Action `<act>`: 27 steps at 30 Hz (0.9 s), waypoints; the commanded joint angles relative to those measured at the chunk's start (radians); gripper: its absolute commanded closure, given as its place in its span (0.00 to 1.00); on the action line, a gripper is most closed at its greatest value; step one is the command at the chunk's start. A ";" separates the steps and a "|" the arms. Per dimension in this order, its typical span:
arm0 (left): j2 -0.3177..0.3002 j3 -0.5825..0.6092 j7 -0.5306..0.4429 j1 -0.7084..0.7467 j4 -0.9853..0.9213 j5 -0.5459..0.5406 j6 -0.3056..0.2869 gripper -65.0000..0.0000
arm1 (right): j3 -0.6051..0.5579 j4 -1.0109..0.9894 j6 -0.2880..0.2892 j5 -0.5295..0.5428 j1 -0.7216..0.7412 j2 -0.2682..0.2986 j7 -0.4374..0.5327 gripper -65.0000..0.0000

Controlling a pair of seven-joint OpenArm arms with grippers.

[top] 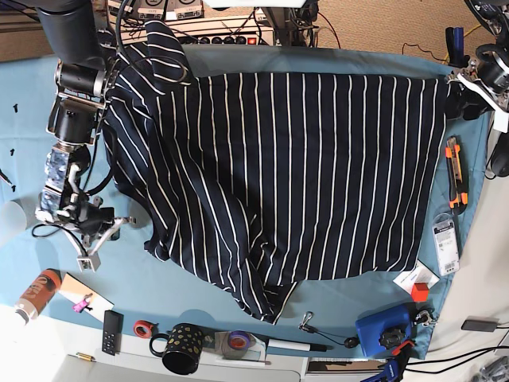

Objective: Layout the t-shirt on the table in an organized manner, then fold the t-shirt properly
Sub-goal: 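Grasp the shirt side edge with the right gripper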

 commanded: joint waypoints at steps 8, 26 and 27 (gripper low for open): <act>-0.016 -0.007 -0.022 0.000 0.014 -0.018 -0.004 0.56 | 0.090 0.026 0.022 0.262 0.047 0.016 -0.153 0.67; -0.016 -0.007 -0.022 0.001 0.014 -0.018 -0.004 0.56 | 0.127 0.023 0.087 0.280 0.047 -0.063 -0.090 0.66; -0.017 -0.007 -0.021 0.000 0.014 -0.018 -0.004 0.56 | 0.127 0.023 0.079 0.259 0.046 -0.072 -0.090 0.66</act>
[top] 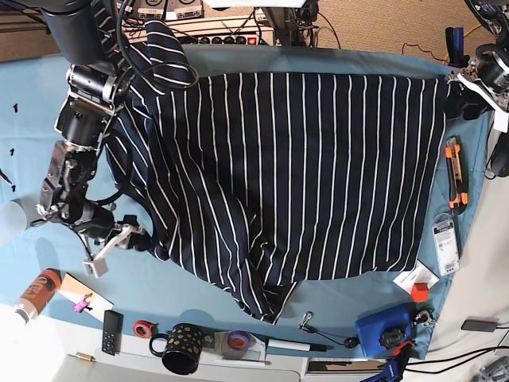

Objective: Layout the t-shirt on the table in an organized manner, then fold the t-shirt properly
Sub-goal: 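Grasp the shirt side edge with the right gripper, then pull the grasped shirt edge outward with the right gripper to flatten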

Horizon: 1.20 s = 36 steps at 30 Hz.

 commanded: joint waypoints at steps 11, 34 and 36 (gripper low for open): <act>-0.016 -0.007 -0.023 0.000 0.014 -0.019 -0.004 0.56 | -0.003 0.015 0.000 -0.017 -0.061 -0.060 0.077 0.66; -0.016 -0.007 -0.022 0.001 0.014 -0.019 -0.004 0.56 | -0.002 0.016 -0.061 -0.211 -0.038 0.103 0.319 1.00; -0.016 -0.007 -0.022 0.000 0.014 -0.019 -0.004 0.56 | -0.001 0.016 -0.060 -0.211 -0.037 0.133 0.333 1.00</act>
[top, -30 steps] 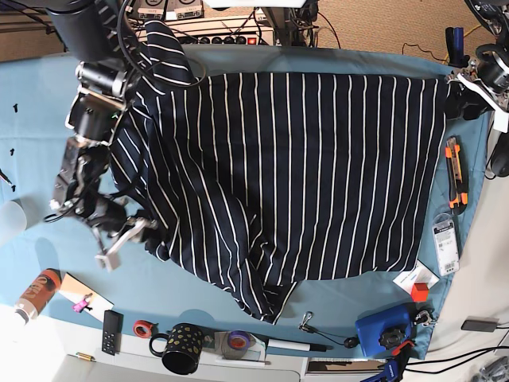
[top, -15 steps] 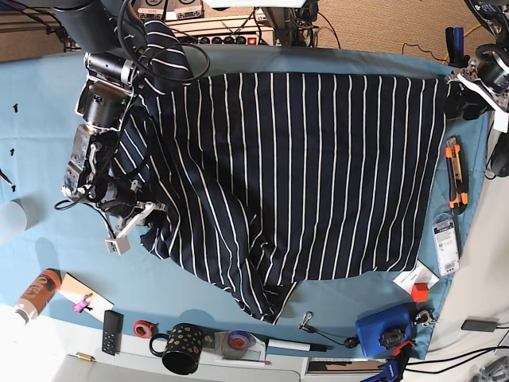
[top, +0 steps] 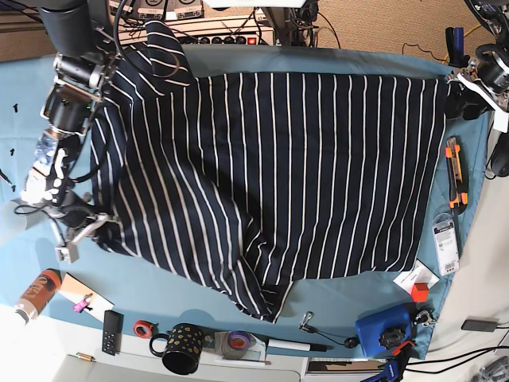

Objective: Layout the t-shirt on the table in an organized manner, then fold the t-shirt properly
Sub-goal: 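Pull the grasped shirt edge outward with the right gripper to flatten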

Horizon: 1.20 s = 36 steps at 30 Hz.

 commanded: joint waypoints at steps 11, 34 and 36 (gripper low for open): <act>-0.016 -0.007 -0.021 0.001 0.014 -0.019 -0.004 0.56 | 0.196 0.018 -0.042 -0.036 0.037 0.065 0.077 1.00; -0.016 -0.001 -0.090 -0.145 0.014 -0.018 -0.057 0.56 | 0.283 0.018 -0.049 -0.105 0.033 0.090 0.045 1.00; -0.016 0.023 -0.089 -0.162 0.014 -0.018 -0.056 0.56 | 0.283 0.018 -0.001 -0.085 0.029 0.090 0.027 1.00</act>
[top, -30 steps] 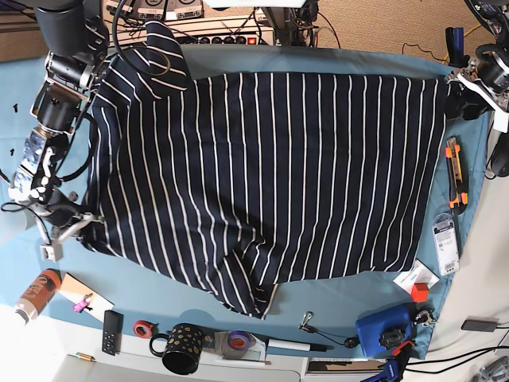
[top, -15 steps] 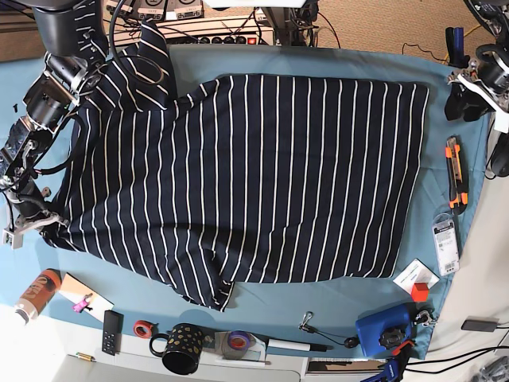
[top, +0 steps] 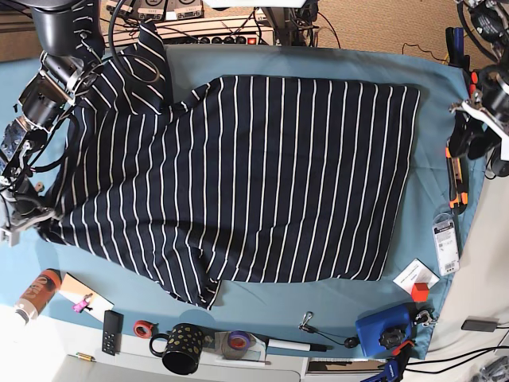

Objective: Layout the t-shirt on the table in an organized manner, then fold the t-shirt properly
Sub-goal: 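Pull the grasped shirt edge outward with the right gripper to flatten, then grasp the shirt's collar-side corners with both grippers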

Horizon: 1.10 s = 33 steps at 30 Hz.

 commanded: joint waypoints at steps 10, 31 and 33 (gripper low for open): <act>-0.016 0.173 0.029 -0.005 0.023 0.014 -0.003 0.62 | 0.013 0.018 0.092 0.392 0.021 0.115 -0.237 0.70; 0.127 -0.306 0.171 0.231 0.243 -0.190 -0.019 0.71 | 0.264 0.019 0.092 1.169 -0.368 0.191 -0.640 0.72; 0.156 -0.346 0.171 0.231 0.243 -0.208 -0.030 0.71 | 0.264 0.019 0.092 1.234 -0.424 0.186 -0.640 0.72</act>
